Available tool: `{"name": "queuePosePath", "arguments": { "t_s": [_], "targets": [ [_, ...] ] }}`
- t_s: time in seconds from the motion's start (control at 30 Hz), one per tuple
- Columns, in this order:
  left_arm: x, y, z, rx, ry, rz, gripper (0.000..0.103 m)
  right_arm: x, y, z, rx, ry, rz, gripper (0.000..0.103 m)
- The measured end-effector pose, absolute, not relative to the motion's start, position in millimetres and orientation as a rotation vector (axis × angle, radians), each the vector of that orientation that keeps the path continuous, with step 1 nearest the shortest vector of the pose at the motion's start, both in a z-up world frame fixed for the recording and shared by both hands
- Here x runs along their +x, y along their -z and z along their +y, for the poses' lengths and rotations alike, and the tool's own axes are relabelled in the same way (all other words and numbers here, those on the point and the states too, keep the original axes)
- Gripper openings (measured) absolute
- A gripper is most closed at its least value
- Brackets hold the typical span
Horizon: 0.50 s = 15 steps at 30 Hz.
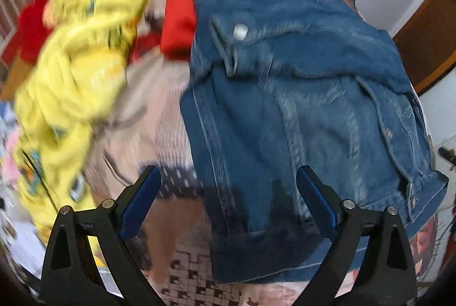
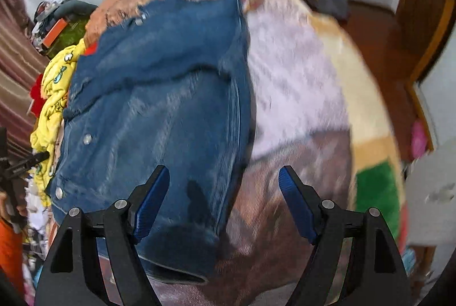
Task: Fold large clothes
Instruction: 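Fold the jacket edge inward with the right gripper and release, then grasp the denim jacket hem with both grippers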
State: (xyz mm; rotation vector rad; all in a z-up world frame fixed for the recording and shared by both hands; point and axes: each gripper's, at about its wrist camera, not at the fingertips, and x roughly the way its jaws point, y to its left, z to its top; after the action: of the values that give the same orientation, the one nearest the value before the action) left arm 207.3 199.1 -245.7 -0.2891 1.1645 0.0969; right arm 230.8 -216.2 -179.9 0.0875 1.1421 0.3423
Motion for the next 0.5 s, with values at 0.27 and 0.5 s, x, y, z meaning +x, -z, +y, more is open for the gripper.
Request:
{"name": "queuePosePath", "arguments": {
  "t_s": [0.27, 0.5],
  "targets": [
    [194.3, 291.5, 194.7, -0.455, -0.015, 1.261, 0.087, 229.4, 201.7, -213.2, 0.164, -0.413, 1.187, 0.076],
    [181.7, 286.8, 186.5, -0.501, 0.056, 1.202, 0.044, 234.2, 206.4, -190.5, 0.135, -0.489, 1.169, 0.023]
  ]
}}
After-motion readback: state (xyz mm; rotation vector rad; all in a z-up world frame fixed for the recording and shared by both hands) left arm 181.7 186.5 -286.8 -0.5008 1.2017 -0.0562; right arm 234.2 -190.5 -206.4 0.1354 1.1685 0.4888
